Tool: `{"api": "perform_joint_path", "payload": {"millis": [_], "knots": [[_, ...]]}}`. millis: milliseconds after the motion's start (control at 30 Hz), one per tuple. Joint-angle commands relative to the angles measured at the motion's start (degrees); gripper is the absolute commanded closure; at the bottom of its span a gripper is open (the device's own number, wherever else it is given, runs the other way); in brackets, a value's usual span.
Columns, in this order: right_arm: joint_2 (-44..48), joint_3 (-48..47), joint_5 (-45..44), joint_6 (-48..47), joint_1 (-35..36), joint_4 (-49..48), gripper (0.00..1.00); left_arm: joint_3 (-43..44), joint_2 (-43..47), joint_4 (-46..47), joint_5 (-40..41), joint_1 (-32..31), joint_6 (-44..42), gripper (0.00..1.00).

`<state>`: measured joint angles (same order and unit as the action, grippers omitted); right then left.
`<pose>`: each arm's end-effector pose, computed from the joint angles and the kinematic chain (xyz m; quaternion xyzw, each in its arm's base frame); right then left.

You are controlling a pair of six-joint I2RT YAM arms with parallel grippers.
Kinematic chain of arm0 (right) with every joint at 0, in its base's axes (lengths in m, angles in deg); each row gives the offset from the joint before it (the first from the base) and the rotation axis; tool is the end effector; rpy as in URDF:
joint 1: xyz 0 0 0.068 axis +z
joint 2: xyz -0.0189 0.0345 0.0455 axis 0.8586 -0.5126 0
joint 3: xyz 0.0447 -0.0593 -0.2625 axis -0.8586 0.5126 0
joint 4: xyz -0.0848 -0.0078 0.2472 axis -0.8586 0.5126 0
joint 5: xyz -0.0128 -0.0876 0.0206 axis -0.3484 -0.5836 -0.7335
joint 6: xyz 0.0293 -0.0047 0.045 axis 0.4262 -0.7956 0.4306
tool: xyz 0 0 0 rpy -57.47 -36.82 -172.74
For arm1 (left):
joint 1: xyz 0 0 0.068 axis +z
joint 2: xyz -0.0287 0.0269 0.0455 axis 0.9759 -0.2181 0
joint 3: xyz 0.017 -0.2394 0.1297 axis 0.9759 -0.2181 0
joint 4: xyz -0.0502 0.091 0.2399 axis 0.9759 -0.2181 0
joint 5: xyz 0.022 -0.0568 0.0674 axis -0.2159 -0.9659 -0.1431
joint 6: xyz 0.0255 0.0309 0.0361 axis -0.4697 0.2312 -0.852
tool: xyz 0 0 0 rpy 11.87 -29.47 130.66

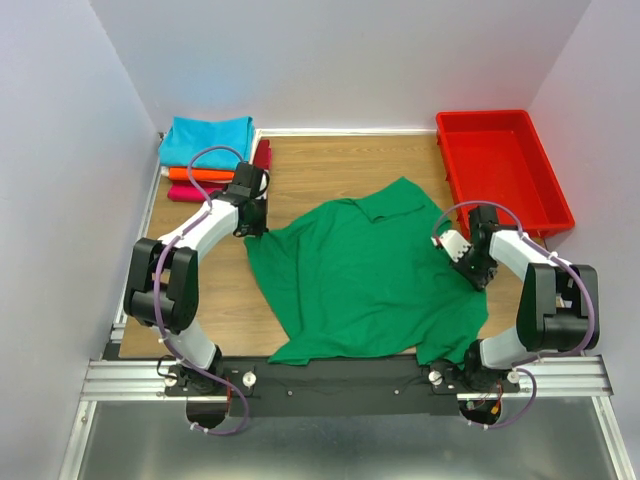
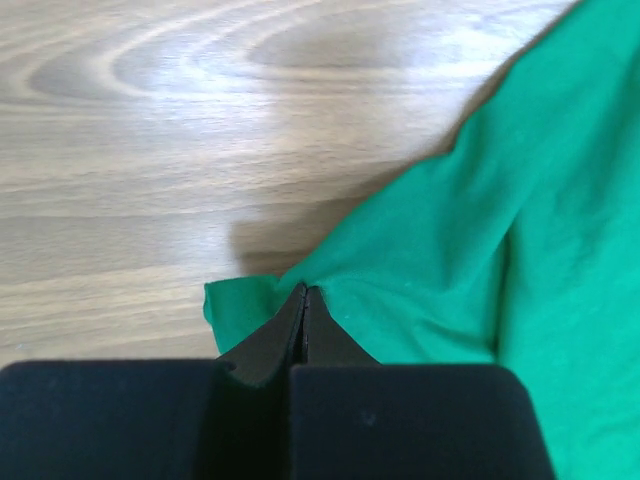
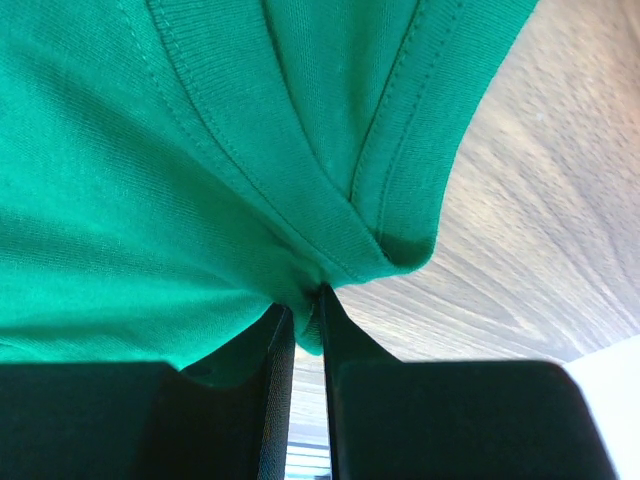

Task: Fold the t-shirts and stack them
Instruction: Flatten the tshirt out

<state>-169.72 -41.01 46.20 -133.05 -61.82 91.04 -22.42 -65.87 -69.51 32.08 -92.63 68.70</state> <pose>0.2387 -0.0139 0.1528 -0.3901 0.9177 -0.0634 0.0413 0.3302 -0.0889 0.2112 0.0022 0.9649 -0.0553 0.2568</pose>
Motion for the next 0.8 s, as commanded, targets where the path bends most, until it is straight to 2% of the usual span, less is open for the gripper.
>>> {"api": "perform_joint_path", "payload": {"millis": [0,200,267,300,333,367,467,633,667,733,767], "knots": [[-1.3,0.1,-2.2,-2.4,-1.6,-2.8,0.79,1.3,-0.8,-0.6,4.8,0.8,-0.9,1.00],[-1.0,-0.9,-2.5,-3.3,-3.1,-2.8,0.78,1.4,-0.7,1.2,4.4,1.6,-1.4,1.00],[-0.9,-0.7,-2.6,-3.5,-3.3,-2.7,0.72,1.3,1.4,2.1,4.6,1.6,-1.4,0.97],[-0.7,-0.7,-2.5,-3.6,-3.2,-2.8,0.64,1.2,2.6,2.6,4.8,1.6,-1.3,0.95],[-0.4,-0.5,-2.4,-3.6,-3.3,-2.8,0.54,1.1,3.8,3.0,5.3,1.6,-1.3,0.92],[-0.3,-0.6,-2.3,-3.8,-3.3,-2.7,0.50,0.9,6.4,3.7,5.3,1.5,-2.0,0.85],[1.0,-1.4,-0.8,-3.6,-3.2,-2.3,0.39,-0.9,12.6,5.4,5.0,1.5,-3.0,0.75],[3.2,-4.4,4.1,-3.1,-3.3,1.5,0.34,-5.4,22.2,9.2,6.2,1.6,-5.3,0.65],[3.6,-4.9,4.8,-3.2,-3.2,2.3,0.34,-6.2,23.4,10.5,7.3,1.8,-5.5,0.56],[3.6,-6.6,8.6,-3.2,-3.3,4.6,0.32,-8.9,25.6,11.9,8.1,2.2,-5.6,0.46],[3.7,-7.3,9.7,-3.1,-3.2,5.5,0.31,-9.9,27.4,13.0,8.8,2.5,-5.1,0.36]]}}
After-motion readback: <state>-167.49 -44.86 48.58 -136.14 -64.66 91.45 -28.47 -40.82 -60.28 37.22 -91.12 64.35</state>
